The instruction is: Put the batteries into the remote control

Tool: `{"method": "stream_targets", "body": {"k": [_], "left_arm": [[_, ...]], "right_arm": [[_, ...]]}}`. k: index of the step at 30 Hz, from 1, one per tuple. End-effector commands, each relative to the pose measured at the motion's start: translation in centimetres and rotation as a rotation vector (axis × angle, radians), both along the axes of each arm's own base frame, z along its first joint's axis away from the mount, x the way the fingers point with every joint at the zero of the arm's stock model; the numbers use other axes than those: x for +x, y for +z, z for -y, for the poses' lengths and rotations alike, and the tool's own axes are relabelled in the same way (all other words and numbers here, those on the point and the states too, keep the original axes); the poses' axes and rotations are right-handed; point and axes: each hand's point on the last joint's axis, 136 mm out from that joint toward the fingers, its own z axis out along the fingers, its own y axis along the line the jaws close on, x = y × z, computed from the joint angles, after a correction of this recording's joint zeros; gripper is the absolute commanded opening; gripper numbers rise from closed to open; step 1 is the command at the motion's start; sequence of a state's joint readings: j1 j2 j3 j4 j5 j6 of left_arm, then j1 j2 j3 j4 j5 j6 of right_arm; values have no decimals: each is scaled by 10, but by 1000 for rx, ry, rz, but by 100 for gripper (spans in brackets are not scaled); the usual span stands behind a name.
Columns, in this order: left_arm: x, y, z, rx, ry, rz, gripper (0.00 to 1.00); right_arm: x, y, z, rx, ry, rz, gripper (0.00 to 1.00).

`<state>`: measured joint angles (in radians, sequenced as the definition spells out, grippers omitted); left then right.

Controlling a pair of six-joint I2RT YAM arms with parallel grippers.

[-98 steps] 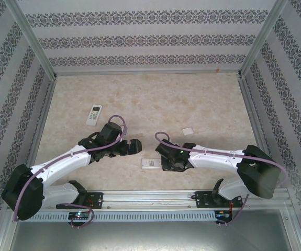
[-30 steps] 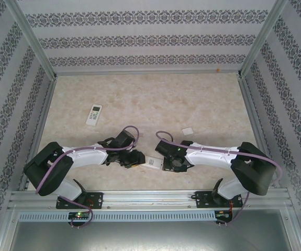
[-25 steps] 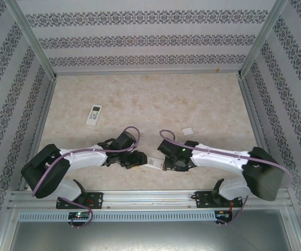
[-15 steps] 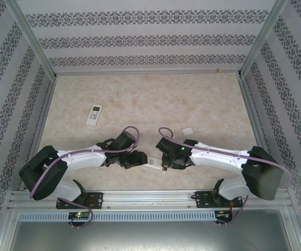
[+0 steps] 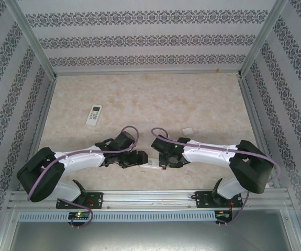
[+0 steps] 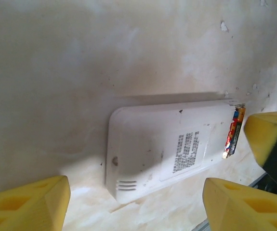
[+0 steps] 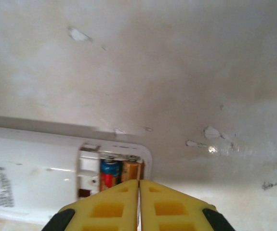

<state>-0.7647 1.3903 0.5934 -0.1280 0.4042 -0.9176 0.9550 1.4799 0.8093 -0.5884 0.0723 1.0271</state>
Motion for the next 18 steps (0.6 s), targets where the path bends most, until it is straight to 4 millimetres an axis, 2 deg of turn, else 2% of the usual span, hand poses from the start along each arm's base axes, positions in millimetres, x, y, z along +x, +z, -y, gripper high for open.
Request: {"method": "stream_targets", "body": {"k": [1, 4, 6, 8, 9, 13, 18], "left_arm": [[3, 12, -7, 32, -6, 64, 77], [9, 24, -14, 53, -2, 135, 83], [13, 34, -19, 61, -2, 190, 86], [16, 43, -23, 64, 1, 235, 91], [16, 46, -25, 66, 2, 254, 93], [18, 57, -31, 59, 20, 313, 98], [19, 64, -38, 57, 38, 351, 100]], "right_arm": [[26, 37, 14, 8, 13, 143, 22], [53, 56, 43, -14, 36, 211, 37], [70, 63, 57, -29, 103, 233, 63], [80, 64, 61, -15, 224, 206, 79], [85, 61, 69, -37, 260, 180, 84], [108, 49, 101, -137, 321, 76, 91], [144, 39, 110, -73, 309, 70, 93]]}}
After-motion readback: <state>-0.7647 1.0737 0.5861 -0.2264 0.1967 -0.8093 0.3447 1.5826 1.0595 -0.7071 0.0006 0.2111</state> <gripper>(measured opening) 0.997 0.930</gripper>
